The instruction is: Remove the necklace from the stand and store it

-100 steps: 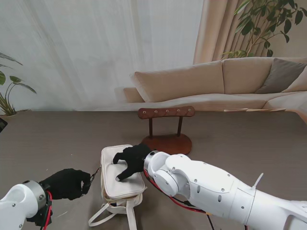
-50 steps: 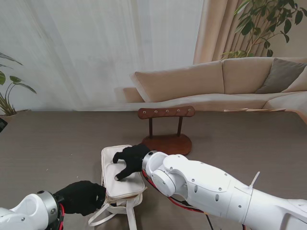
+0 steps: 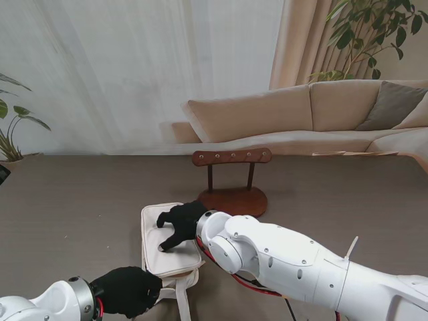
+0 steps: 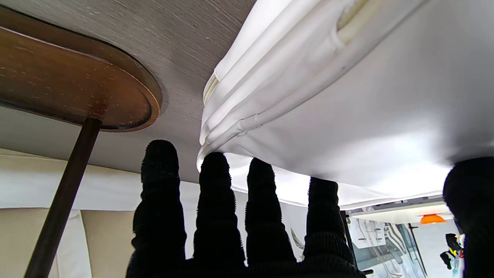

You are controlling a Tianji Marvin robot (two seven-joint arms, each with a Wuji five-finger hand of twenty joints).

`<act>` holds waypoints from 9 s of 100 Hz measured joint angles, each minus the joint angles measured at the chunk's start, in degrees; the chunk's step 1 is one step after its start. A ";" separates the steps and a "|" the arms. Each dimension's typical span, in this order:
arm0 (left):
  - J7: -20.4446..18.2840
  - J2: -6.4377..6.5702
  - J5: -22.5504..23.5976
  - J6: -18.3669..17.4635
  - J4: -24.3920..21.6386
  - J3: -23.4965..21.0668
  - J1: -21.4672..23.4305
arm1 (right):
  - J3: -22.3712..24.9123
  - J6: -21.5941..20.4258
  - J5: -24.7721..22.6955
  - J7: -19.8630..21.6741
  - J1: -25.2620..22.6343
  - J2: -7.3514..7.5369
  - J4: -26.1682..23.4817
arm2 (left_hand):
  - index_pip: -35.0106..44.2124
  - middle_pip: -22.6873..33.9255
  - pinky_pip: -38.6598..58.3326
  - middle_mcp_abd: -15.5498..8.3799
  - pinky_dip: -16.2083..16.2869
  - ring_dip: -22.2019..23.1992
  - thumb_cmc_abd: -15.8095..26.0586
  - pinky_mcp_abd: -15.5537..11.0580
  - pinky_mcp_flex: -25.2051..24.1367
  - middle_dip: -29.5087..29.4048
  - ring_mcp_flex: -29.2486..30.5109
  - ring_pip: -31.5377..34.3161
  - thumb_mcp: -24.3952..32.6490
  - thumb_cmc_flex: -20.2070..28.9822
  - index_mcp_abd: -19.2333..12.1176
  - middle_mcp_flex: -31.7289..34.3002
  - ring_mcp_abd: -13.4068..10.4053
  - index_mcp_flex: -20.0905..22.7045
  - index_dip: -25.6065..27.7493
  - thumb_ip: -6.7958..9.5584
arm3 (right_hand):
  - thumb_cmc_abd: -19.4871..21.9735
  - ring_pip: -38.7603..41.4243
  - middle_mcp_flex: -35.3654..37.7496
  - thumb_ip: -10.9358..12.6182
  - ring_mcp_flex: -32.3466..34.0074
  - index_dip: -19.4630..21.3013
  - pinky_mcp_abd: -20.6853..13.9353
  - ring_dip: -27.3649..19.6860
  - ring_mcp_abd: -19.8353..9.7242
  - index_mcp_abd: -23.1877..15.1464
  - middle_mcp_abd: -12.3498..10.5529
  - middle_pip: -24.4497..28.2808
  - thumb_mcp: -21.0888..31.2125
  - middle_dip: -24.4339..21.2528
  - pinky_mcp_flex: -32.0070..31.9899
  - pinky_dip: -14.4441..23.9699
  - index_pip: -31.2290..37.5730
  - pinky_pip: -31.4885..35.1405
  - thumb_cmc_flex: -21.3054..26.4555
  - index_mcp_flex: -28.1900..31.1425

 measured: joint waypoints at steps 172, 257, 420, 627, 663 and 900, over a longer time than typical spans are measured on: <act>10.06 -1.10 -4.47 -0.31 3.79 6.09 -0.96 | 7.00 -0.89 3.85 -2.04 -6.34 0.34 -1.69 | 0.95 0.22 0.07 0.26 -0.01 0.00 -0.55 0.23 0.48 -0.67 0.00 0.00 -0.13 -0.11 -2.18 0.06 0.10 0.58 -0.32 -0.86 | 0.29 -3.79 -0.91 0.03 -2.30 0.20 -0.62 -1.62 3.15 3.68 1.89 -2.80 1.58 -1.40 0.00 0.00 0.05 -1.18 2.83 1.96; 8.80 -1.17 -4.63 1.47 5.66 3.73 0.51 | 0.46 4.34 2.20 -5.78 2.82 -5.00 9.26 | 0.99 0.23 0.07 0.25 -0.01 0.00 -0.56 0.23 0.48 -0.67 0.00 0.00 -0.13 -0.11 -2.85 0.05 0.10 0.62 -0.32 -0.86 | 1.07 -0.07 -2.79 0.05 -1.11 0.97 -0.60 -1.01 4.03 1.21 1.08 -2.67 1.47 -1.49 0.00 0.00 2.30 -1.51 2.83 -0.95; 29.56 -4.83 -1.33 2.33 13.63 4.21 0.90 | 2.58 6.42 3.99 3.93 1.95 0.36 2.00 | 0.99 0.23 0.07 0.24 -0.01 -0.02 -0.90 0.23 0.57 -0.67 0.18 -0.04 -0.21 -0.62 -4.29 0.05 0.09 1.65 -0.91 -0.90 | 4.34 13.58 7.23 0.76 15.88 0.69 -0.68 6.04 1.88 9.31 5.47 2.10 -1.01 -0.05 0.12 1.09 -0.86 13.51 5.01 3.20; 41.15 -7.05 -4.55 9.61 26.62 11.25 -18.60 | 15.20 9.96 -16.11 15.61 -10.59 8.53 -10.97 | 0.44 0.28 0.13 0.20 -0.81 -2.25 -2.57 2.19 3.93 -1.55 4.36 -1.93 1.27 -0.66 -4.27 2.10 1.32 3.04 -0.95 -0.90 | -5.04 40.26 44.67 6.97 40.95 20.82 -0.04 17.27 -1.55 6.22 0.91 4.97 5.53 16.95 12.85 1.10 11.43 33.31 9.43 46.59; 37.33 -6.67 -4.12 8.09 26.42 10.55 -18.19 | 26.39 -8.45 -31.75 5.56 -20.63 8.67 -14.70 | 0.39 0.27 0.14 0.20 -1.18 -2.31 -2.58 2.25 3.93 -1.55 4.36 -2.38 1.28 -0.66 -4.27 2.11 1.36 3.05 -0.95 -0.90 | -5.11 14.25 5.37 3.03 12.03 6.31 -0.04 10.67 1.94 7.23 1.21 2.87 5.82 5.78 12.70 2.71 1.22 18.60 -1.81 7.02; 35.94 -5.94 3.42 8.13 21.85 5.94 -11.94 | 11.49 0.54 -22.03 6.15 -3.62 6.09 -3.23 | 0.29 0.18 0.14 0.20 -1.20 -2.31 -2.58 2.30 3.88 -1.55 4.36 -2.42 1.28 -0.66 -4.25 2.11 1.38 3.05 -0.95 -0.90 | -8.06 30.77 32.19 1.21 36.66 12.59 -3.79 19.29 -4.06 5.44 -2.17 5.55 1.73 15.61 13.01 8.55 8.01 34.79 8.87 27.95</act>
